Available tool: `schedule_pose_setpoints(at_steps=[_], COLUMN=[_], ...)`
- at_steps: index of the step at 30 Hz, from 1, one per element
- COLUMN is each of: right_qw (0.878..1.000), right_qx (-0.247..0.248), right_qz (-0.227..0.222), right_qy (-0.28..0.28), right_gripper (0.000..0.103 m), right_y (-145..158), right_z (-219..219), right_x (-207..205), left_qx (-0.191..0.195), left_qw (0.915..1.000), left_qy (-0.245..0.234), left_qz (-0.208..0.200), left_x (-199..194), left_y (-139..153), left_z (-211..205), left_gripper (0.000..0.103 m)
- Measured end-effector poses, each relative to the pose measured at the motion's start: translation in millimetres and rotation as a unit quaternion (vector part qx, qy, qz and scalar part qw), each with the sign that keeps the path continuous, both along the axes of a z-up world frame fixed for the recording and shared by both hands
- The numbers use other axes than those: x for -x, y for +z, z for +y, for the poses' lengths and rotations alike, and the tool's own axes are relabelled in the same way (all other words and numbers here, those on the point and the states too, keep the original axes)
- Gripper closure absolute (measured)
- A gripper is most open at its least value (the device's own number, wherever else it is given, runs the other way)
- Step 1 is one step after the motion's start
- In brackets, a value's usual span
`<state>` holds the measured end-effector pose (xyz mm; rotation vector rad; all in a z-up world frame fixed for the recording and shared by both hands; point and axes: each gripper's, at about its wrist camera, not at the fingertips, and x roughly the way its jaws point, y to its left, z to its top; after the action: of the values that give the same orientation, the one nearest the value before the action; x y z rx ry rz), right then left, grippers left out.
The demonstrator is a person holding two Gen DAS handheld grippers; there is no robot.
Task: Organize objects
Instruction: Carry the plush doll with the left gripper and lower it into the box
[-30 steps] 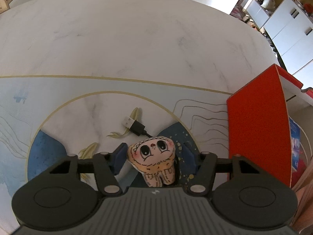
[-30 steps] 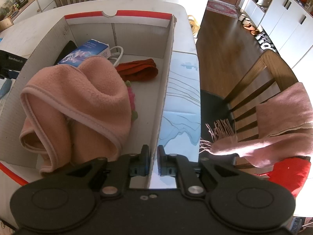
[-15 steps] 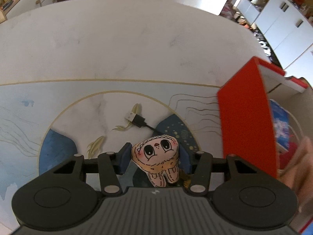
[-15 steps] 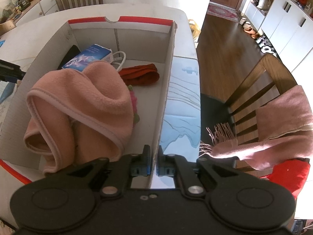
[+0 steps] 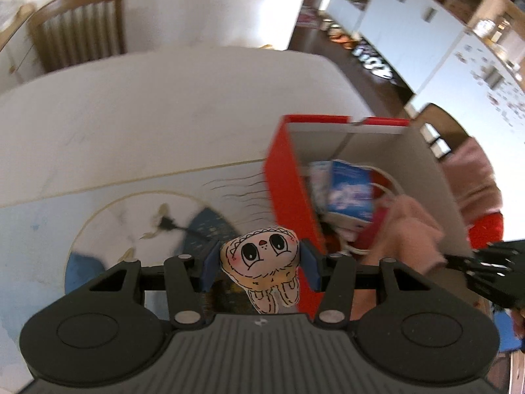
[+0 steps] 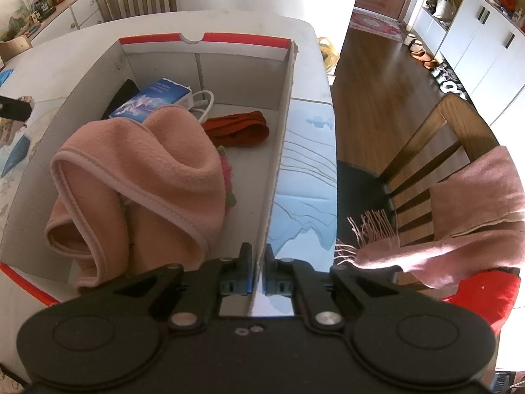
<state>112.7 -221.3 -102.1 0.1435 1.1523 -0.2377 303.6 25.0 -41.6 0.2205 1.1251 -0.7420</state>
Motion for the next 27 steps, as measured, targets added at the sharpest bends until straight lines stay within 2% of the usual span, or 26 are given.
schedule_pose_setpoints(at_steps=[8, 13, 19, 27], right_qw=[1.0, 1.0, 1.0, 1.0], right_qx=[-0.004, -0.006, -0.01, -0.014], right_qz=[-0.004, -0.007, -0.01, -0.014], right_qy=[0.002, 0.002, 0.002, -0.003], right_gripper=[0.098, 0.098, 0.098, 0.098], right_y=[1, 0, 0, 0], right_z=[-2, -2, -3, -4], right_x=[2, 2, 3, 4], left_qx=[0.016, 0.016, 0.013, -0.004], left_qw=[0.997, 0.9947, 0.9925, 0.9926], left_qy=[-0.072, -0.096, -0.115, -0.118], left_qz=[-0.022, -0.032, -0.037, -0.029], left_x=[24, 29, 29, 19], left_y=[28, 35, 31, 7], left_z=[-40, -66, -98, -134], left_gripper=[0.053, 0.052, 0.052, 0.052])
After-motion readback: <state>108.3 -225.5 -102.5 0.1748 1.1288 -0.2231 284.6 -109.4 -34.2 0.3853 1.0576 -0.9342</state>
